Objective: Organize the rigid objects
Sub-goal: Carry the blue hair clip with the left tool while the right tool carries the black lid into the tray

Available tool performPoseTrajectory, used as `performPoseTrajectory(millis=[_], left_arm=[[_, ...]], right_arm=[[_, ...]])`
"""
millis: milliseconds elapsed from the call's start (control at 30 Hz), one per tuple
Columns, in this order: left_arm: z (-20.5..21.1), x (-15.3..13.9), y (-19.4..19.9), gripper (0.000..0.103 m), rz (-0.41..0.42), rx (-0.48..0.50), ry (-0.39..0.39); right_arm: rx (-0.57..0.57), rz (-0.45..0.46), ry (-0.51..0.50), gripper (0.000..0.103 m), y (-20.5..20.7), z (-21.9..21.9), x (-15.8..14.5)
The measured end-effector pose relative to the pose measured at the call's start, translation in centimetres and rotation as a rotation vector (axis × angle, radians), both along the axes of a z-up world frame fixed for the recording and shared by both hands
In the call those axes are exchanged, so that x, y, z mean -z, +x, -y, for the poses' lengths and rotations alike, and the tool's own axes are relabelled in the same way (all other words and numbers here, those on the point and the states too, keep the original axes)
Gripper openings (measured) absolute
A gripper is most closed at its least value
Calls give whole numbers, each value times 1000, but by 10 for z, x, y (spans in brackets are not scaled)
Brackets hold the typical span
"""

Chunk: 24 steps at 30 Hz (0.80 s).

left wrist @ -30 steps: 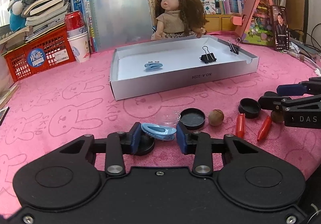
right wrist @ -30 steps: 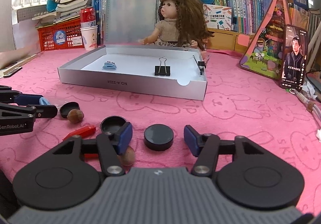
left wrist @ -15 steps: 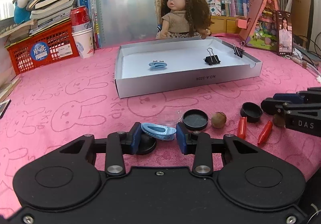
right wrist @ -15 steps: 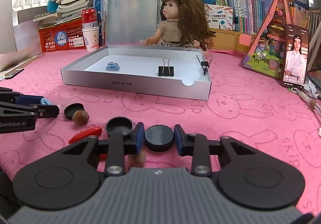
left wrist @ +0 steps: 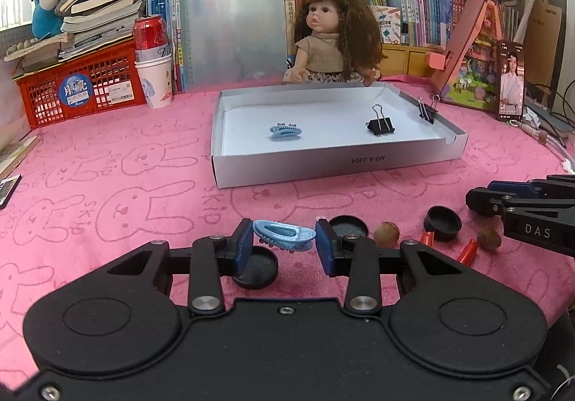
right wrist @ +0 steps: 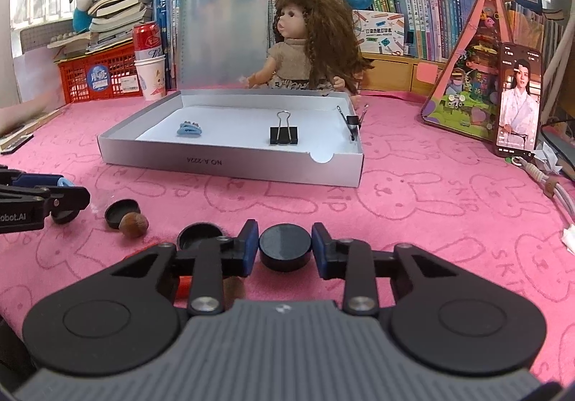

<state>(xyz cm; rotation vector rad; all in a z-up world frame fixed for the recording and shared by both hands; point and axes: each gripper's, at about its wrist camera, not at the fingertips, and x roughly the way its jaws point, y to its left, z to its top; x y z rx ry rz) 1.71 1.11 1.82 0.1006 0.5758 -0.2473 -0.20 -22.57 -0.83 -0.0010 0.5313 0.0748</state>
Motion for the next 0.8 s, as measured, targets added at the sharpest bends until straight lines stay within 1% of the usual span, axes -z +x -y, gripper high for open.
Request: performPoseTrajectory(millis=[533,800], left_arm=[[9,-16,15,35,26,3,-44],[15,-27,36,35,26,12,-85]], right_arm=[[36,8,27,37,16,6,-13],[50,33,34,37,34,8,-27]])
